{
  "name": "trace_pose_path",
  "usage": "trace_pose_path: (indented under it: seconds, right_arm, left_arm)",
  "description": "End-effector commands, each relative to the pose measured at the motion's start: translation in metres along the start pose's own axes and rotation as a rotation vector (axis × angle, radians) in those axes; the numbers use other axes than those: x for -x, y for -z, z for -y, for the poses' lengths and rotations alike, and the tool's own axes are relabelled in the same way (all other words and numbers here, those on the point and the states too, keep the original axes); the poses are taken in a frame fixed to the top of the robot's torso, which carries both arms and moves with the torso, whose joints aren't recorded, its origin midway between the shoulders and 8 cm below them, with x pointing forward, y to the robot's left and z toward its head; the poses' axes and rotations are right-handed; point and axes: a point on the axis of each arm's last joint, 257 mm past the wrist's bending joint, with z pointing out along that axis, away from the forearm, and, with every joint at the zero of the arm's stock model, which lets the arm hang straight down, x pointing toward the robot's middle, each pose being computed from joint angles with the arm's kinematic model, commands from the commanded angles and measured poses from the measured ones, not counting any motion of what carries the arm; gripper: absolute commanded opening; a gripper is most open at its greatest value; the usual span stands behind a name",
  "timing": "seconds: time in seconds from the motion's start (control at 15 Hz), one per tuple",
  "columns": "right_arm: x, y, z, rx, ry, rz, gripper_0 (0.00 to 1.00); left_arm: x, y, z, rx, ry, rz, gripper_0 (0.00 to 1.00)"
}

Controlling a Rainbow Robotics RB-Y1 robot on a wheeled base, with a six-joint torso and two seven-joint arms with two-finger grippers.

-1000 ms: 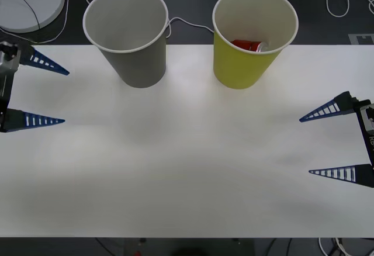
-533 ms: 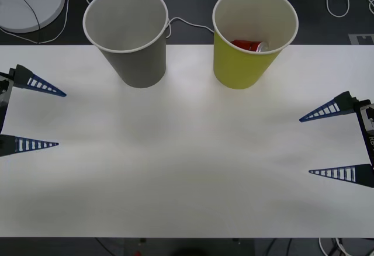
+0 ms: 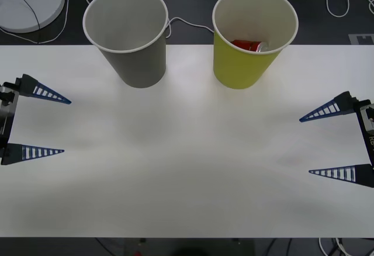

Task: Put the can into the green bin and the plastic bottle into the gray bin

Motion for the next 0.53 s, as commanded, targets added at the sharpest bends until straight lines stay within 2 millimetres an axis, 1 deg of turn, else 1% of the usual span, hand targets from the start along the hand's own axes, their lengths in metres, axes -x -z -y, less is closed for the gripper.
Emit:
trace_pose_path:
  seconds: [0.07,0.53]
  right_arm:
    - [0.0000,0.0000,0.0000,0.000,0.000,0.000,1.00]
    - [0.0000,0.0000,0.0000,0.000,0.000,0.000,1.00]
  left_arm:
    - [-0.0022,0.0012,-0.0027,0.008,-0.008,-0.011,1.00]
    - [-0.0040,0.0025,-0.0039,0.012,-0.013,-0.019,1.00]
